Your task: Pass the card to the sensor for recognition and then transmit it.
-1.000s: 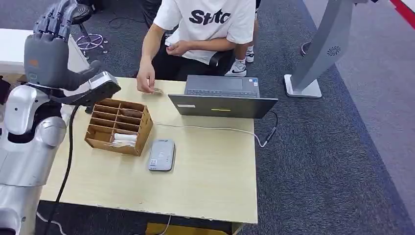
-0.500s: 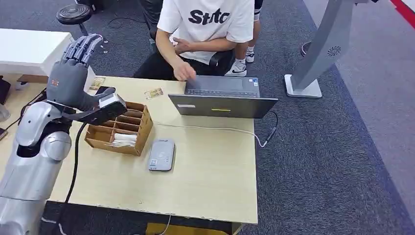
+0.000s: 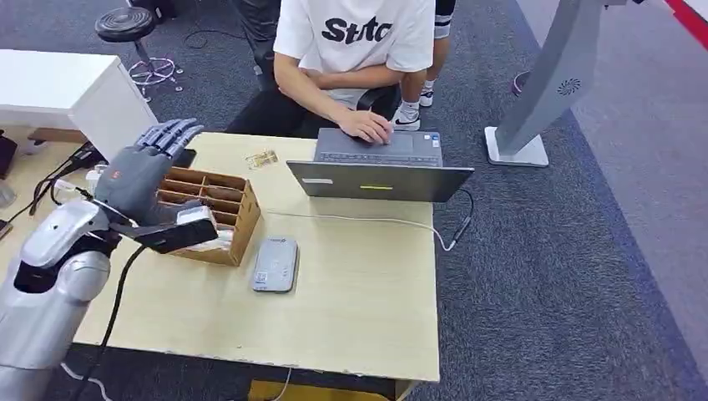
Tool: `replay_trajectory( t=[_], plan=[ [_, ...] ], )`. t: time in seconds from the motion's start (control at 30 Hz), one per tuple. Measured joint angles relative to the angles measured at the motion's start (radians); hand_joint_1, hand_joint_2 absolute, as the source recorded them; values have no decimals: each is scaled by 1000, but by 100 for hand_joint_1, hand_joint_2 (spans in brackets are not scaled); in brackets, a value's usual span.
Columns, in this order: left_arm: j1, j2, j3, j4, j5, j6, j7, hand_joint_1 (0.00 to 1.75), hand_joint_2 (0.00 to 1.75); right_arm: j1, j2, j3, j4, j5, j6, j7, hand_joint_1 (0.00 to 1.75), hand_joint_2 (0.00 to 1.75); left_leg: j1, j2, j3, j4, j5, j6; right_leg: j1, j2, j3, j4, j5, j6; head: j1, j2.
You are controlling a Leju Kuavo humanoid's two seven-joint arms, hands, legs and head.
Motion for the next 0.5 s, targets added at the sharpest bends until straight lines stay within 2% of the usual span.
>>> replay_trajectory(
  t=[0.13,0.33,0.5],
  plan=[
    [14,35,-24,-30,11,-14,0,0,175,-1,0,-6,0,0,-2,0,0,175,0,0,0,0,0,0,0,0,0,0,0,0,0,0],
    [47,103,-66,-63,95,-69,0,0,175,0,1,-12,0,5,-5,2,0,175,0,0,0,0,0,0,0,0,0,0,0,0,0,0],
    [55,129,-81,-71,101,-75,-4,0,175,-1,1,-17,0,6,-5,2,0,175,0,0,0,0,0,0,0,0,0,0,0,0,0,0]
  ],
)
